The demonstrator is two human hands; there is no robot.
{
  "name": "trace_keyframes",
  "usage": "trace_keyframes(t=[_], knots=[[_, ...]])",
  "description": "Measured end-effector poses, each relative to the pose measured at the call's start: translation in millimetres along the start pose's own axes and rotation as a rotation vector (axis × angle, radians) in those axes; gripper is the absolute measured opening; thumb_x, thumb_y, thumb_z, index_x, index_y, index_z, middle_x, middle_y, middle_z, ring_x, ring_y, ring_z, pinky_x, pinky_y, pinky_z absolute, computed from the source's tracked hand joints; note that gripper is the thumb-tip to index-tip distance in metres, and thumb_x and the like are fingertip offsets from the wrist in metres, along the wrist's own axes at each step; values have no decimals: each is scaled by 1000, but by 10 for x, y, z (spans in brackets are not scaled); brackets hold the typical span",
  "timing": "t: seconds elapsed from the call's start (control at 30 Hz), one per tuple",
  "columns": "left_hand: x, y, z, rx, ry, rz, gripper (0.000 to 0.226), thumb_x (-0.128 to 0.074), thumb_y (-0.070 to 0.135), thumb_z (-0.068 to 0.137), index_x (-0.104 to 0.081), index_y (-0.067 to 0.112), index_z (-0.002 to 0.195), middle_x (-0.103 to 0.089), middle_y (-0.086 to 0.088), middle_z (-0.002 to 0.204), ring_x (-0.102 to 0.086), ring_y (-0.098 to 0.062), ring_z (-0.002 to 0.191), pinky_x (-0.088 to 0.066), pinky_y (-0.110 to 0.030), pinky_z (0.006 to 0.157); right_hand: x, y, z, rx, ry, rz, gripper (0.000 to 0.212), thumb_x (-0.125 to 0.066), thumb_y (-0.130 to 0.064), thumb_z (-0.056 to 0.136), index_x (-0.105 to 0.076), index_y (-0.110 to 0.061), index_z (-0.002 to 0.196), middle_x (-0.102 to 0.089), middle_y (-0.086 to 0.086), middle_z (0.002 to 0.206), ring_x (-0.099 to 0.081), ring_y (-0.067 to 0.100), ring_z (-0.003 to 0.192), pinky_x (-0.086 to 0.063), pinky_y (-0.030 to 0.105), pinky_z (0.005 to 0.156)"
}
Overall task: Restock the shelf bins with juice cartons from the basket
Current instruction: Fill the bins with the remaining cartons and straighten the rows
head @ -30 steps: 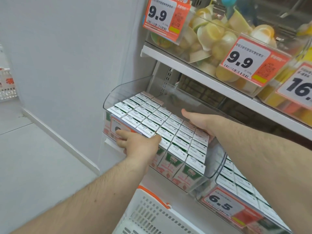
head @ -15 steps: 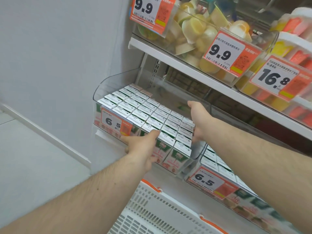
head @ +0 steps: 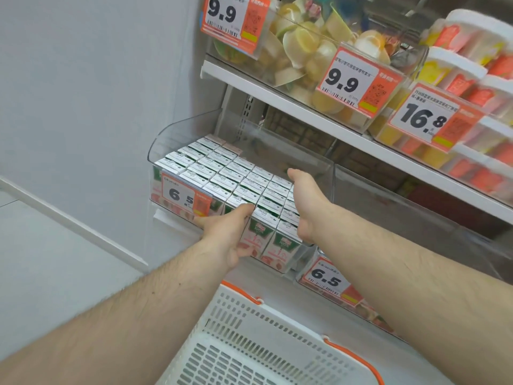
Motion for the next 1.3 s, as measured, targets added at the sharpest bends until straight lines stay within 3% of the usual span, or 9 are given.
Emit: trace_keyframes(t=[0.13, 0.23, 0.33, 0.47, 0.57, 0.77, 1.07, 1.2, 1.3], knots=[[69, 52, -40, 33, -6, -32, 90, -81, 37, 74, -22, 26, 142, -57, -12, 118, -58, -29, 91, -44, -68, 91, -17, 22, -49, 57, 41, -79, 81, -54, -56, 90, -20, -23, 155, -25, 5, 161, -30, 32, 144, -29, 47, 112], [218, 163, 10, 63, 27, -69, 89, -78, 45, 71, -30, 28, 145, -51, -7, 137, -45, -37, 124, -27, -73, 100, 38, 20, -144, 406, 241, -690, 79, -57, -49, 89, -20, -19, 152, -22, 5, 157, -37, 33, 136, -38, 41, 98], [373, 288, 80, 39, 91, -116, 91, -76, 49, 74, -27, 28, 148, -42, -4, 146, -34, -36, 136, -23, -70, 105, -197, 119, -261, 794, 276, -1225, 53, -51, -47, 91, -46, -16, 133, -46, 7, 133, -48, 29, 122, -42, 42, 93], [431, 361, 93, 27, 63, -128, 85, -75, 51, 75, -33, 27, 146, -51, -4, 124, -48, -28, 109, -25, -69, 105, -533, 224, -140, 960, 245, -1516, 44, -44, -52, 95, -56, -15, 114, -61, 9, 112, -57, 30, 106, -40, 40, 84], [411, 360, 103, 7, 34, -126, 76, -76, 46, 77, -39, 27, 140, -56, 2, 97, -47, -20, 73, -34, -65, 101, -646, 189, -20, 1087, 347, -1609, 41, -48, -53, 94, -62, -15, 100, -70, 7, 90, -65, 30, 83, -40, 38, 71], [377, 378, 52, -33, 37, -183, 57, -76, 37, 79, -51, 27, 129, -67, 0, 94, -61, -18, 77, -48, -28, 47, -704, 110, 107, 1182, 182, -1720, 50, -24, -53, 104, -54, -14, 111, -69, 5, 99, -66, 30, 91, -31, 35, 65], [323, 445, -2, -23, 12, -239, 38, -65, 31, 83, -58, 18, 118, -61, -1, 83, -57, -19, 67, -42, -27, 51, -711, -1, 246, 1187, 77, -1701, 45, -21, -55, 103, -50, -23, 89, -69, 0, 94, -65, 28, 91, -37, 32, 65], [287, 446, 8, -59, -60, -194, 8, -58, 27, 84, -60, 20, 83, -62, 1, 76, -59, -12, 57, -35, -29, 57, -670, -91, 314, 1223, 87, -1671, 50, -22, -56, 103, -57, -21, 95, -70, 4, 98, -65, 31, 94, -36, 32, 66], [197, 476, -48, -91, -141, -200, 13, -56, 23, 85, -56, 20, 72, -65, 6, 64, -61, -6, 58, -32, -27, 61, -597, -259, 353, 1244, 165, -1627, 51, -23, -55, 103, -61, -21, 95, -71, 6, 100, -64, 32, 96, -35, 32, 67]])
Point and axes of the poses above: each hand's wrist, its own z-axis towards the middle knuckle, its own x-axis out of the back of the hand, y = z × x, the point moved 3 cm from there along z, towards the middle knuckle
